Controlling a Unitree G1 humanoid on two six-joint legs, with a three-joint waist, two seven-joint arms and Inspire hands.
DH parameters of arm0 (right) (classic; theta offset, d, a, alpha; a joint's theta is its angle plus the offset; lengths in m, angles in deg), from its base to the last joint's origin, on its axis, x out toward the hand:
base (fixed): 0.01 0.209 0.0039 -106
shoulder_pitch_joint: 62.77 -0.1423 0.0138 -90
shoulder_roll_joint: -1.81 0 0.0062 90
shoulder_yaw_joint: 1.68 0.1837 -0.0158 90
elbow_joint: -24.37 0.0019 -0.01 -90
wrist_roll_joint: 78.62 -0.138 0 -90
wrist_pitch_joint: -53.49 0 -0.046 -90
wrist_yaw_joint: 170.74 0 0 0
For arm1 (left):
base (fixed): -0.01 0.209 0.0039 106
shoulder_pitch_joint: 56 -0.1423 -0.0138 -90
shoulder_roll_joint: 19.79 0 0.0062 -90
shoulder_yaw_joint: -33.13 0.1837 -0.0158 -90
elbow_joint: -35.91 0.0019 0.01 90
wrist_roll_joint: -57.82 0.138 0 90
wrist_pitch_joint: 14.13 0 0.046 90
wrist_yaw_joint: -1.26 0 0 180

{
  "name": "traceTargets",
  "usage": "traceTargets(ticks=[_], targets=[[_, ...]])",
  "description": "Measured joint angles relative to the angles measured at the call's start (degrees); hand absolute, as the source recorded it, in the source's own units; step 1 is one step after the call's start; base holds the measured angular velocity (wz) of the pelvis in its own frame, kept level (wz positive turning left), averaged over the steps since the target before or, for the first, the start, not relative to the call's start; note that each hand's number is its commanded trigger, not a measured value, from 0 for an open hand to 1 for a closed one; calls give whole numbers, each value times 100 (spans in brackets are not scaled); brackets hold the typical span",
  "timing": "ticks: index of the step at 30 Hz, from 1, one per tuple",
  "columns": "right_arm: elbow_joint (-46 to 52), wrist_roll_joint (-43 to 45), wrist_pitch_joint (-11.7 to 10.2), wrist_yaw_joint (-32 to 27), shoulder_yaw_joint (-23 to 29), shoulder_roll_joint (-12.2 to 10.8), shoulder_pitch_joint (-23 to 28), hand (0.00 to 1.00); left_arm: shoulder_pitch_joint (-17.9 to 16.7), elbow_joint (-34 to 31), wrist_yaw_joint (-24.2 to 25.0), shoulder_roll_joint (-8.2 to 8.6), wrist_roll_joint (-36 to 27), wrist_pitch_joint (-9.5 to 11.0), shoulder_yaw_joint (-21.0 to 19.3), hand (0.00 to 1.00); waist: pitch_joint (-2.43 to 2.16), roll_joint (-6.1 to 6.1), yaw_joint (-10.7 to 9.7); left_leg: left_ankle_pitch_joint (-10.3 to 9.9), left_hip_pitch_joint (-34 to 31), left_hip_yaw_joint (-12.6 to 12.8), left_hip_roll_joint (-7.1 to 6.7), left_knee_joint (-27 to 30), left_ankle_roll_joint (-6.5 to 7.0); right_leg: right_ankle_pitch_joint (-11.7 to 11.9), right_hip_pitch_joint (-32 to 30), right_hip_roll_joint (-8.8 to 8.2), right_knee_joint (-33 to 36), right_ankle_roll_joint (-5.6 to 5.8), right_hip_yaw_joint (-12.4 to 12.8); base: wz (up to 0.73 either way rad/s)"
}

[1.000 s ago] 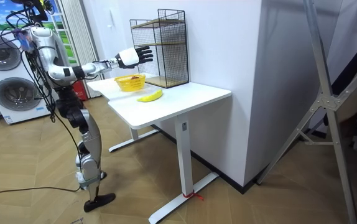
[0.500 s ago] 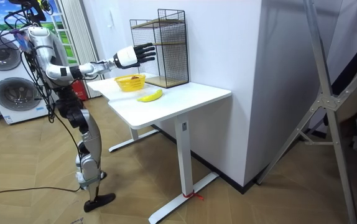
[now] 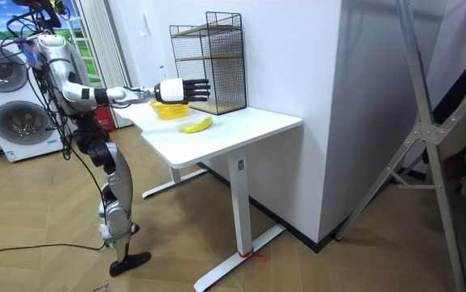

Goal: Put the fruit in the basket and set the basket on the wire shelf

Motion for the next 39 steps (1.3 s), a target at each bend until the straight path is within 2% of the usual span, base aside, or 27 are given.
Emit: traceTargets(ticks=[4,9,14,18,22,29,32,36,38,39], targets=[[-246,116,80,292,-14,28,-149,0,-15,-49,25,0,0,-36,3,0,3,-51,-2,0,-8,-27,-1,23,0,0,8,-3,4,0,-31,3],[-386,263,305,578,-28,214,-312,0,-18,-228,50,-20,0,-144,-19,0,4,-47,12,0,-15,-82,-4,26,-2,-1,-8,-3,4,-1,-71,4],[-656,262,305,858,-60,408,-645,0,-15,-207,72,-25,1,-143,-24,0,5,-77,41,1,6,-81,-8,26,-2,-1,7,-3,2,-2,-64,0],[-932,263,302,1076,-68,415,-901,0,-13,-191,101,-40,-1,-134,-22,0,5,-110,37,1,6,-84,-8,26,-1,0,29,-3,4,-2,-66,0],[-1020,271,302,1212,-68,418,-937,0,-31,-185,101,-88,3,-134,-27,0,31,-149,53,1,-2,-100,-8,25,-1,0,51,-2,0,-2,-79,0],[-1737,260,301,1534,-66,513,-1089,0,-40,-180,109,-112,60,-140,-90,0,23,-153,47,2,-24,-135,-11,25,-2,0,66,-7,1,-2,-131,2],[-1827,222,302,1702,-67,562,-1090,0,-11,-187,165,-117,60,-179,-86,0,11,-135,20,2,-38,-134,-11,27,-2,0,30,-9,3,-2,-131,0],[-1891,389,412,1847,-69,584,-1090,0,17,-256,269,-184,60,-203,-86,0,-4,-120,-13,2,-64,-148,-11,37,-2,0,38,-10,2,-2,-145,1],[-2119,696,427,2029,-68,594,-1126,0,48,-379,318,-243,56,-225,-86,0,-46,-118,-87,2,-101,-200,-19,84,-1,0,20,-19,2,-2,-197,13],[-2242,749,476,2144,-78,594,-1150,0,96,-403,338,-280,53,-228,-86,0,-45,-117,-120,2,-117,-237,-22,112,-1,0,28,-20,4,-2,-226,13]])
